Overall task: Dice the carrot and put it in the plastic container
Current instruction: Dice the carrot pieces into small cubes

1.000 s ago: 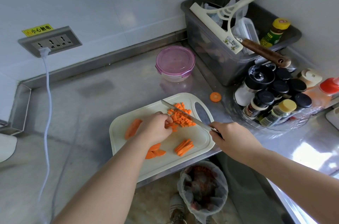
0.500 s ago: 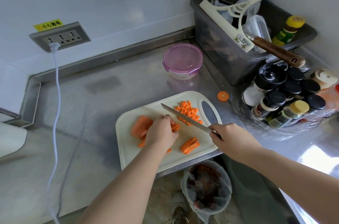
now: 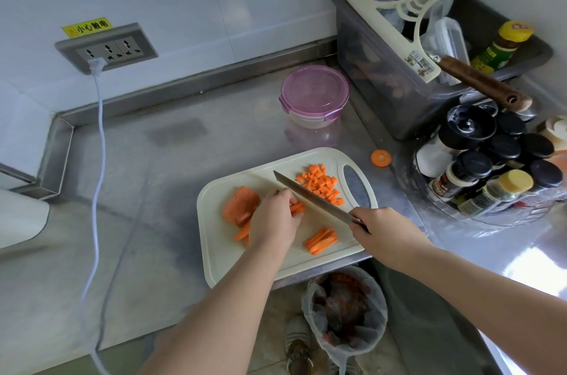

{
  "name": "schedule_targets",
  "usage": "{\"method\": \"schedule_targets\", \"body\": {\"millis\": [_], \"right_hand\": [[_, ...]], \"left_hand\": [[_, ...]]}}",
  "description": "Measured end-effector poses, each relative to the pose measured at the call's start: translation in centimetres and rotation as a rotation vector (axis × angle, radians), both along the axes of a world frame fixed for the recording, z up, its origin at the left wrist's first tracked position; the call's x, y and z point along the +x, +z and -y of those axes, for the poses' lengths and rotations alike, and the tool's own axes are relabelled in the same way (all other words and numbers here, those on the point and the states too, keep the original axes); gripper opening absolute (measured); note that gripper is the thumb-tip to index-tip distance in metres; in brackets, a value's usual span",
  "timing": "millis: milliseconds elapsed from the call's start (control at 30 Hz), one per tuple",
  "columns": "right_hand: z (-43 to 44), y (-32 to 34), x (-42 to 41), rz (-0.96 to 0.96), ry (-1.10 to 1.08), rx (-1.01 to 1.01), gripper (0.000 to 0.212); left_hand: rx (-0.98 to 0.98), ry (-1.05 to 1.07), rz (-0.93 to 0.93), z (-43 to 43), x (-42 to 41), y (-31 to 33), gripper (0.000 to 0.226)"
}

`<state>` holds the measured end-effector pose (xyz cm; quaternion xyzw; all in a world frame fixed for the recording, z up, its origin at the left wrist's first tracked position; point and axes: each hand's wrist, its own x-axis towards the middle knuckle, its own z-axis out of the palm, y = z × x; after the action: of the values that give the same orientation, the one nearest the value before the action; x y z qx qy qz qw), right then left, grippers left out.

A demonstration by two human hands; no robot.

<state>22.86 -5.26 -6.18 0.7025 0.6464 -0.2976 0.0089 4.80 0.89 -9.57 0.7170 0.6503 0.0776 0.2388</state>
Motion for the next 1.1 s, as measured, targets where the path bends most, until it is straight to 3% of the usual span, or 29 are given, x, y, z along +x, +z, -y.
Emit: {"method": "schedule_targets", "body": {"millis": [400,567,733,900,1100], "right_hand": [[0.00,-0.50,-0.04,-0.003,0.034,-0.006,0.022],[-0.11,-0.37,-0.38,-0.002,0.032,-0.019,0.033],[-0.17,-0.56,-0.40,-0.024,0.009,-0.038,0.026],[-0.38,-0.51,-0.53,-0.030,0.013,-0.040,0.035],[-0.50,-0.61,-0.51,-0.035,0.017,-0.031,0.029]], "left_hand": [[-0.006,-0.004,-0.072,0.04,-0.37,0.00,0.022],[-0.022,0.003,-0.084,-0.49,0.06,0.08,0.026],[-0.027,0.030,-0.062,-0.42,0.20,-0.10,0.025],[-0.016,0.021,-0.045,-0.16,-0.10,0.05,0.031],[0.053,0.002,-0.021,0.37,-0.42,0.04,0.018]]}}
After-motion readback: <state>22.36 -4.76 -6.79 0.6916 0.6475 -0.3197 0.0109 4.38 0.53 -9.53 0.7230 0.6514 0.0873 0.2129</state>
